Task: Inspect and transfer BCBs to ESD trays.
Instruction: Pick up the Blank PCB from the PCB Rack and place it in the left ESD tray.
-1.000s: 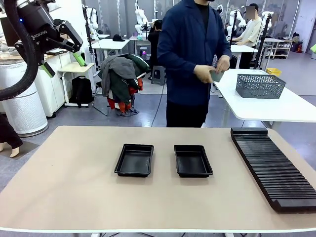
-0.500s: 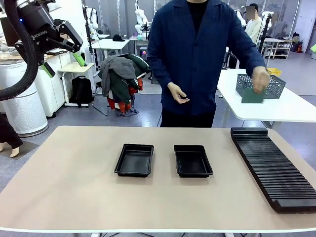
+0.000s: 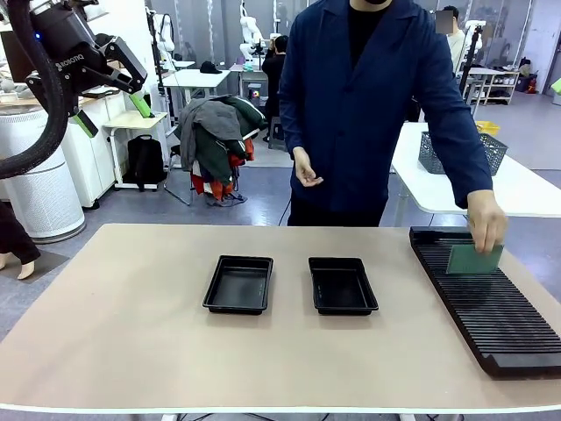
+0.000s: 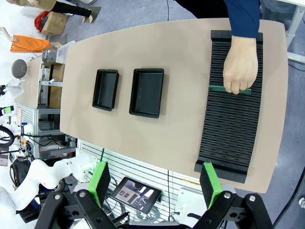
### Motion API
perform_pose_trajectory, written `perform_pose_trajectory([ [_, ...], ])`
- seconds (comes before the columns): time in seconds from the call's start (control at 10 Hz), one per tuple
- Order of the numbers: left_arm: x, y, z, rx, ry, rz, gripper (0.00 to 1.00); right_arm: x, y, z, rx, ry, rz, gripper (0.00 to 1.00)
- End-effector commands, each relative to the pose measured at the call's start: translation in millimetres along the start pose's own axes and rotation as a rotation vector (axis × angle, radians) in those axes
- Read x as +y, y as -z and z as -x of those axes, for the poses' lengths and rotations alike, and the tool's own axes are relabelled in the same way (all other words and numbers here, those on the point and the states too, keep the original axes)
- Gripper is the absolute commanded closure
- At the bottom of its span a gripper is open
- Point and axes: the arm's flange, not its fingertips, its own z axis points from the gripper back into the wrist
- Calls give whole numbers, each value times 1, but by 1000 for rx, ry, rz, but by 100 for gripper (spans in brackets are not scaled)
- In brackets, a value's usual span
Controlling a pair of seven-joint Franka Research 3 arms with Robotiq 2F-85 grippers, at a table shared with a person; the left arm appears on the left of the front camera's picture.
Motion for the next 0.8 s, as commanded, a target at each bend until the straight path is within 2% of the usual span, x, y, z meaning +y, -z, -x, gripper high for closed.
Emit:
perform_pose_trajectory([
  [0.0, 1, 2, -1, -2, 6, 2, 0, 0, 0, 0, -1, 0, 0, 0],
  [0.7, 1, 2, -1, -2, 6, 2, 0, 0, 0, 0, -1, 0, 0, 0],
])
